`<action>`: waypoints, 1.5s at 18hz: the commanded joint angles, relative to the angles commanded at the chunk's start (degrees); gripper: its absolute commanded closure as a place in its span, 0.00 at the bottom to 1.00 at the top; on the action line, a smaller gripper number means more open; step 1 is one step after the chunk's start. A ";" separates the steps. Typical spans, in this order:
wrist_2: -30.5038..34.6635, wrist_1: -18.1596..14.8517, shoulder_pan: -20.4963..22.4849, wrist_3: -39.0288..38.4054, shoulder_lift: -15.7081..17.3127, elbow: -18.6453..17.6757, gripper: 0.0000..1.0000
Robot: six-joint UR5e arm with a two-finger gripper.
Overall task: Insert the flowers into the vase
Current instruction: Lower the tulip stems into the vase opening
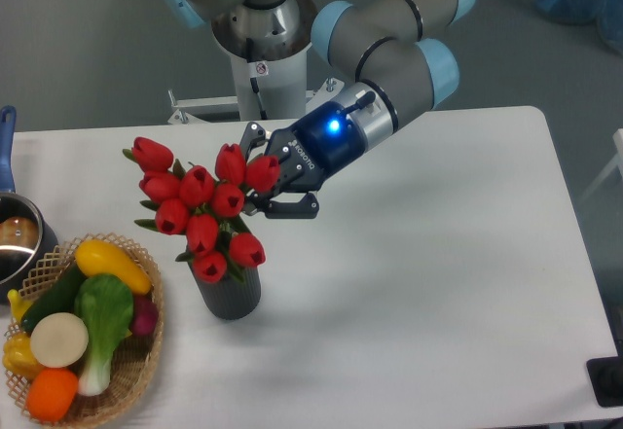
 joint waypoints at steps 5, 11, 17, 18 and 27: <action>0.18 0.09 0.00 1.40 -0.18 -1.49 0.95; 0.27 0.09 0.00 4.83 -1.32 -3.34 0.93; 0.36 0.00 0.00 5.45 -2.11 -3.60 0.89; 0.36 0.00 0.00 5.54 -2.29 -3.60 0.88; 0.44 0.00 0.09 6.68 -2.90 -4.39 0.54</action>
